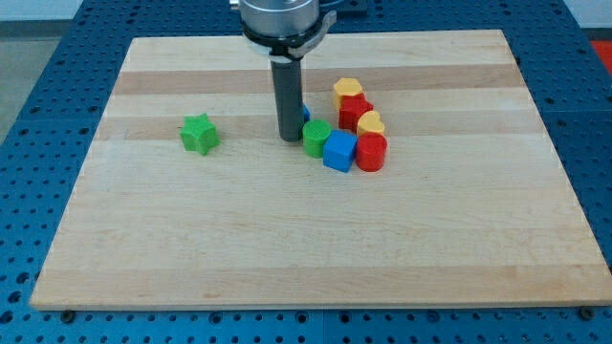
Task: Push the green circle and green star to the center
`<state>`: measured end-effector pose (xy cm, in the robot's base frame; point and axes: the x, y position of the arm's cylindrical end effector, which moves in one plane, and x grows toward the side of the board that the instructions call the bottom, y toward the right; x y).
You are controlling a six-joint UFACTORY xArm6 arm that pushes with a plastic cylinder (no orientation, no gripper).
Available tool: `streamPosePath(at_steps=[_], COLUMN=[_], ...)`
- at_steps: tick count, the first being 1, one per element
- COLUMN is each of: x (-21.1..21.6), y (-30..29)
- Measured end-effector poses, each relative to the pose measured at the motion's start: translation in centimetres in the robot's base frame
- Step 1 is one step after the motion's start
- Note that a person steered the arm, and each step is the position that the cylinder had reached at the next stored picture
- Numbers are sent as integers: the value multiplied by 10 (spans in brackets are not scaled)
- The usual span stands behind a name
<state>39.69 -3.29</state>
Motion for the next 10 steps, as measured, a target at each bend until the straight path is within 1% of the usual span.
streamPosePath(at_steps=[2,4,6,7,10], x=[-49,-66,-69,-80,-133], y=[-6,-4,27,27,27])
